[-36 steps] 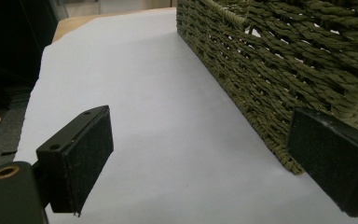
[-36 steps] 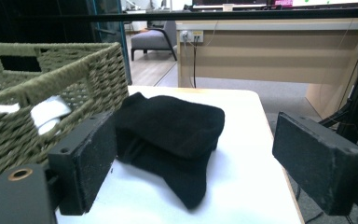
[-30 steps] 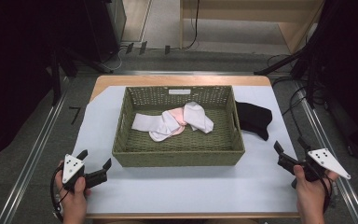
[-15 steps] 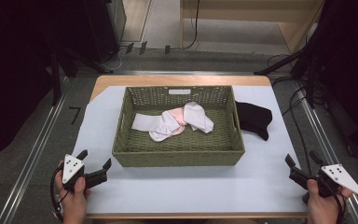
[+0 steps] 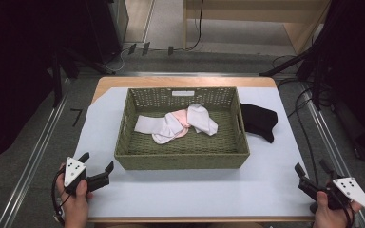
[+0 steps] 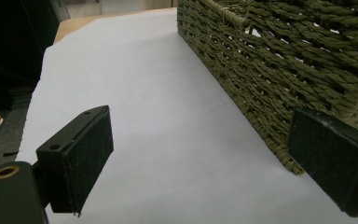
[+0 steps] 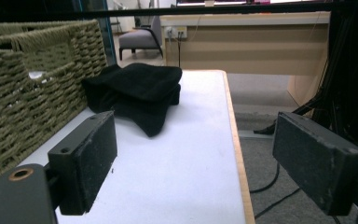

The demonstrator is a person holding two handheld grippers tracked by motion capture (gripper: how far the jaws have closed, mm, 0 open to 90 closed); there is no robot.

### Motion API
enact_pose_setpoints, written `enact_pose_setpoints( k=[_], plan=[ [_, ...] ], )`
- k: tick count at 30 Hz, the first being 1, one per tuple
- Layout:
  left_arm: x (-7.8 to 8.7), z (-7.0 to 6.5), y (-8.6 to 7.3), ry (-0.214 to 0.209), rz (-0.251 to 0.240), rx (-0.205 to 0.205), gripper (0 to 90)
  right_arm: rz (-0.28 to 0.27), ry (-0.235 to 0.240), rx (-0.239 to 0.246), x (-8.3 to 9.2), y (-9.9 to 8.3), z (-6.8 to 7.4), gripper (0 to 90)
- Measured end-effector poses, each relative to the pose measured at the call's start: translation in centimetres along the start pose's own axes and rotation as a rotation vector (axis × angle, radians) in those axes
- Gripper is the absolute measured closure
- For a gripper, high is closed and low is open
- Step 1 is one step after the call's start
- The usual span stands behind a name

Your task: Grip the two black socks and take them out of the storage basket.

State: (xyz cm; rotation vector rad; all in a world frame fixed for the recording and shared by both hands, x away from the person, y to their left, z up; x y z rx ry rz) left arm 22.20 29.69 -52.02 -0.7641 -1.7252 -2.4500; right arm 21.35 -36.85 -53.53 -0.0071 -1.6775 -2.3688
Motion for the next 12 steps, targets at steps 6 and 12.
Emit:
enact_pose_setpoints(
  k=[6, 12],
  plan=[
    [0.0, 0.0, 0.0, 0.0, -0.001, -0.001, 8.4, 0.023, 0.001, 0.094, -0.2, -0.3, 0.8, 14.7],
    [-0.1, 0.0, 0.0, -0.003, 0.005, -0.001, 8.4, 0.12, -0.001, 0.128, -1.1, -0.6, 1.1, 14.6]
  ],
)
Point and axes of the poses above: each handheld gripper's, and its own axes: x roughly backward along the jaws, y roughly out of its top, z roughly to its left, the point moved 4 cm from there along -x, roughly forward along the jaws, and after that the axes turned 14 degrees about -x, right-handed, at the moved point
